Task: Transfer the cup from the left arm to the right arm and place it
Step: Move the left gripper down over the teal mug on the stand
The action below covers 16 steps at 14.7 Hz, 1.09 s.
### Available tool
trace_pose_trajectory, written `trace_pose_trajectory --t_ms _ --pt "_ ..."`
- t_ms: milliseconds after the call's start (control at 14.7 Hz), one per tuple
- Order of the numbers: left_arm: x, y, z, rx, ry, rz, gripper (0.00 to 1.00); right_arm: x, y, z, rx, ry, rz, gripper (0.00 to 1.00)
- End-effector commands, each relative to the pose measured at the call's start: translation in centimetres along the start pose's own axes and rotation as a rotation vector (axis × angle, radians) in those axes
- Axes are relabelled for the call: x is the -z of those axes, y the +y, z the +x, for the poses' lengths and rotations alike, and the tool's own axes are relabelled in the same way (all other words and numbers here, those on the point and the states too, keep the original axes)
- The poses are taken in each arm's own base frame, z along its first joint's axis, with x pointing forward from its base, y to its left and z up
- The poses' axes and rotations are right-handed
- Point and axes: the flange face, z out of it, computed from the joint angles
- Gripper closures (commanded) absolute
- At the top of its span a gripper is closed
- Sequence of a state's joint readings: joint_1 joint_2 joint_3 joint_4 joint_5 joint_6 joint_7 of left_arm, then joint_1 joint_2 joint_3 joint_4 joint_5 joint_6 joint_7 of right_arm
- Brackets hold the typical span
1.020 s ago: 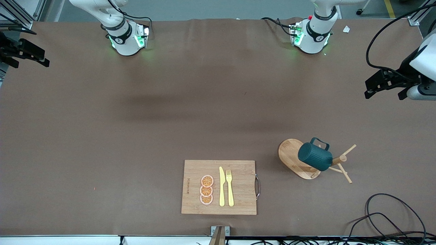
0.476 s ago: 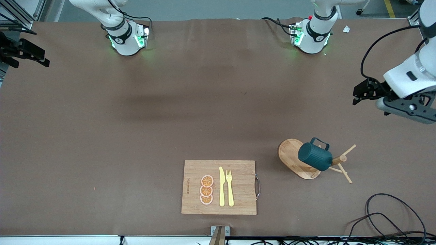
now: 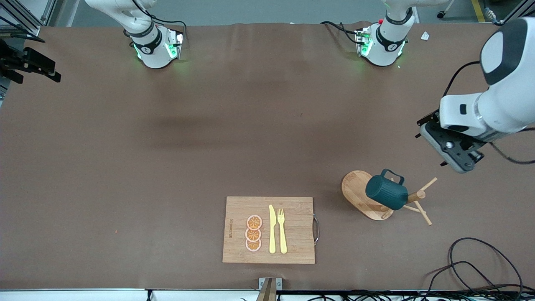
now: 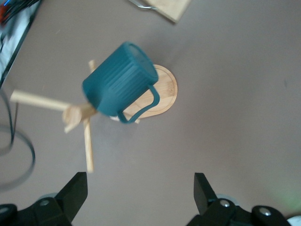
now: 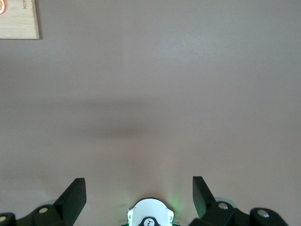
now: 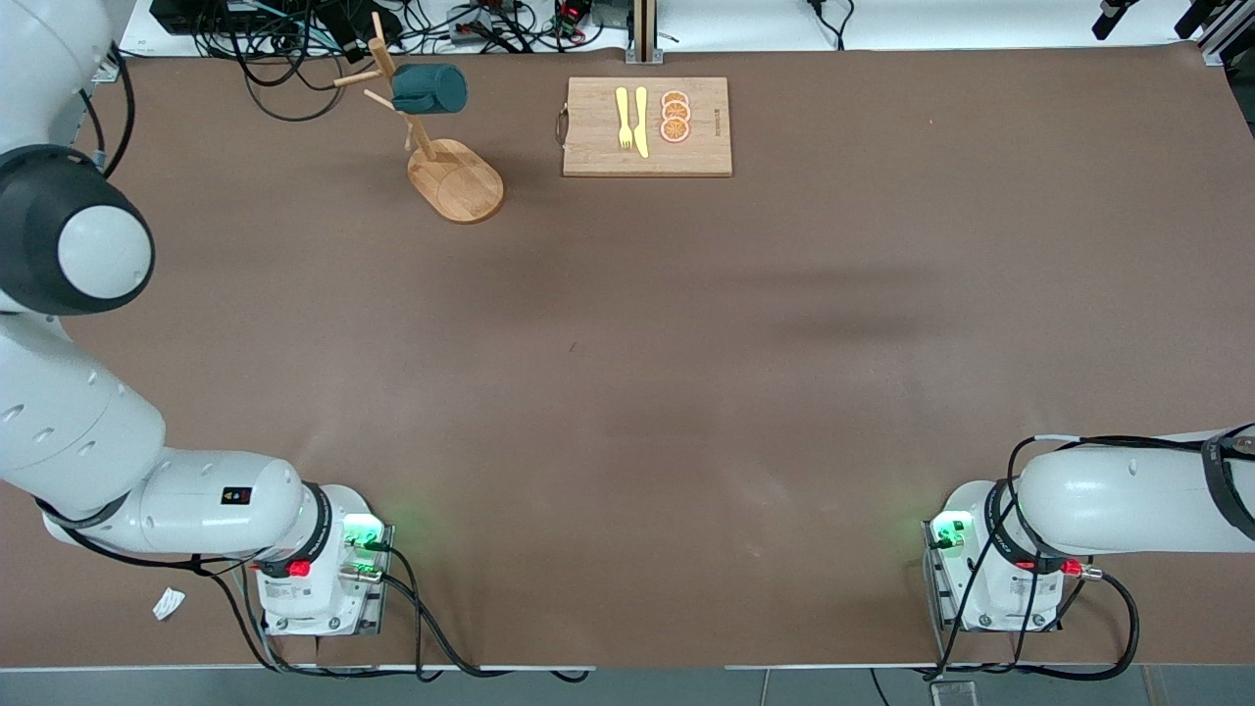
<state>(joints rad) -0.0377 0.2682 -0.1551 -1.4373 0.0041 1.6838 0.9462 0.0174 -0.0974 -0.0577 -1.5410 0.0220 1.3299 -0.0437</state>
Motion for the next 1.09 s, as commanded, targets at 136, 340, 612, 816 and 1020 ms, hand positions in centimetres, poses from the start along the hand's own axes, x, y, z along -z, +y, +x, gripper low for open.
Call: trace_pose_trajectory --t_ms 136,340,612,816,1020 --pt "-3.9 -2.8 1.4 -0.428 0.027 0.040 0.01 -0.1 -0.2 -0.4 0.002 -0.003 -0.002 0.00" --pt "-5.4 -3.7 2.4 -0.594 0.041 0.084 0.01 -0.1 -0.2 -0.4 0.002 -0.005 -0.002 0.00" --pt "-7.1 -4.5 4.3 -0.783 0.013 0.176 0.01 -0.1 -0.2 -0.4 0.002 -0.005 -0.002 0.00" --pt "-9.5 -5.1 4.8 -0.828 0.029 0.161 0.01 -0.1 -0.2 -0.4 0.002 -0.005 -0.002 0.00" --pt "-12.0 -5.9 4.8 -0.811 0.057 0.139 0.01 -0.1 -0.2 -0.4 0.002 -0.005 -0.002 0.00"
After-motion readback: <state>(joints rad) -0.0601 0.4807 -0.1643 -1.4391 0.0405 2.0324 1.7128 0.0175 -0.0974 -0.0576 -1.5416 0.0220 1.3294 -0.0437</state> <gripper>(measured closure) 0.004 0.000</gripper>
